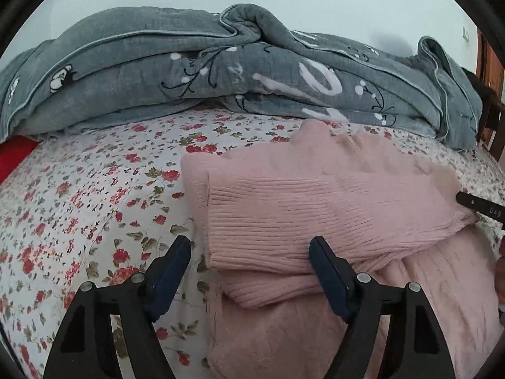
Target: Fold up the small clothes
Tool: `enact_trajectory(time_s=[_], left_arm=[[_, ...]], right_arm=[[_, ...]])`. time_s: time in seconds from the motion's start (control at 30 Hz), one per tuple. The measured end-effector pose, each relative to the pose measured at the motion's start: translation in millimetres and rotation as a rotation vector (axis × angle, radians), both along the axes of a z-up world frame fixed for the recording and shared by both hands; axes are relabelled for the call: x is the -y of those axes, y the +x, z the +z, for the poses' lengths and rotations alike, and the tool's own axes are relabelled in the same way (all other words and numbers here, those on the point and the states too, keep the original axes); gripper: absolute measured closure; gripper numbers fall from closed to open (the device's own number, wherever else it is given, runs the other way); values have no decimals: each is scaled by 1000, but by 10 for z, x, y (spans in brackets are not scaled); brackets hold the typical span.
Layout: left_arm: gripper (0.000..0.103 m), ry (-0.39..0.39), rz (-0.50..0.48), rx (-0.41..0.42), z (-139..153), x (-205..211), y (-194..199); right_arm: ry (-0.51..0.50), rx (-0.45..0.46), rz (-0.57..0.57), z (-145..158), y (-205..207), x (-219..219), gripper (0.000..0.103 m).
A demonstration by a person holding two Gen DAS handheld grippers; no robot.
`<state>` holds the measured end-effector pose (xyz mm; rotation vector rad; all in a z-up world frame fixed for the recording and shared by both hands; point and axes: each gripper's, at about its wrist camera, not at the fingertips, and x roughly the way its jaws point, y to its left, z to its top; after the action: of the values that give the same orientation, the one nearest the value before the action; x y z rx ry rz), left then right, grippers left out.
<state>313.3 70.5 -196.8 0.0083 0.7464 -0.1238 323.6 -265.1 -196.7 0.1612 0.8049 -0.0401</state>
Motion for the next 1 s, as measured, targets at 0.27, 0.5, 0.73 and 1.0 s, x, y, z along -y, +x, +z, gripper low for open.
enact_trajectory(time_s=[0.27,0.5,0.73,1.0], left_arm=[[23,-37,5,-52,-73,-26,79],[22,-35,12,-64,-110,-14,180],[22,-39,13,-66,-115,-8,186],[21,-33,17,-65,-115,-23,188]], right_arm=[[-12,8,14,2,-2,-36,93],[-37,6,51,17,4,-122,81],[6,39,65,48,-48,-80,80],[1,62,71,89,-90,-100,80]])
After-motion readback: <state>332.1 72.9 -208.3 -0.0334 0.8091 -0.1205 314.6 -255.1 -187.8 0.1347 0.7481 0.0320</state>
